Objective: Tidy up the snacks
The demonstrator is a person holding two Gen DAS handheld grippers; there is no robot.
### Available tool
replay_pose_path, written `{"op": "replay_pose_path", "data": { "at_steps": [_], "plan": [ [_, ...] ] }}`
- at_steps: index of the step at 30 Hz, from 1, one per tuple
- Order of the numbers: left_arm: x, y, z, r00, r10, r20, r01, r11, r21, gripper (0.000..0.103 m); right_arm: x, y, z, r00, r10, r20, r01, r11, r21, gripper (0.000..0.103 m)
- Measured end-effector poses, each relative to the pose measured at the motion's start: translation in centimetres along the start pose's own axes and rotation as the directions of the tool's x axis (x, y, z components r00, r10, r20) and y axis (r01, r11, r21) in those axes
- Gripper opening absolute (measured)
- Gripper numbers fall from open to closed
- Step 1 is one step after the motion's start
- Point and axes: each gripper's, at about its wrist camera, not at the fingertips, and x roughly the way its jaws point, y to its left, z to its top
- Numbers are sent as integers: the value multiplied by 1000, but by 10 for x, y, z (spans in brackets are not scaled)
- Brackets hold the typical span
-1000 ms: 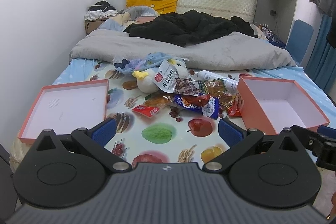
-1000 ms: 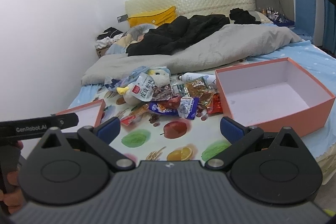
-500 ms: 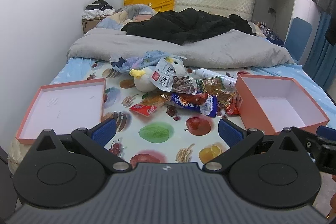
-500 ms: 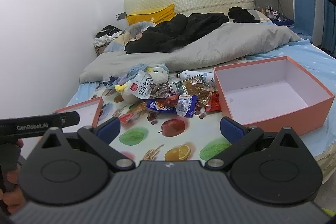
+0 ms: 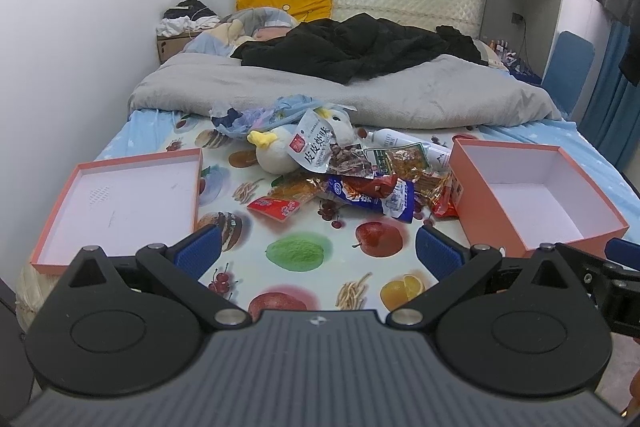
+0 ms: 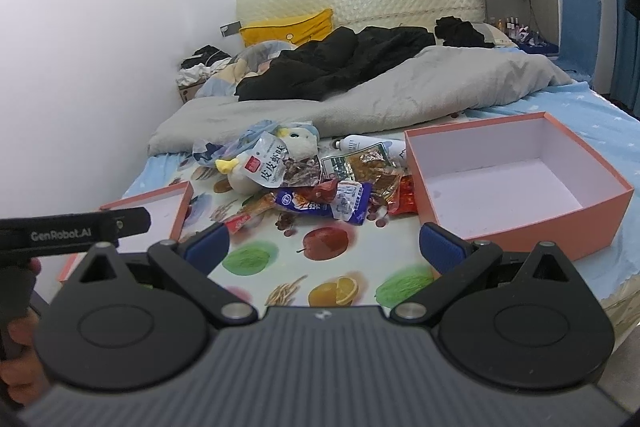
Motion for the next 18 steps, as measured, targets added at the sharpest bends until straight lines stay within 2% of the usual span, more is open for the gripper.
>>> {"op": "replay_pose_path", "data": {
  "at_steps": [18],
  "plan": [
    [12,2,-5,1000,0,-25,0,1000,6,103,6,1,-5,1000,4,-18,-4,1000,-26,103]
  ]
}}
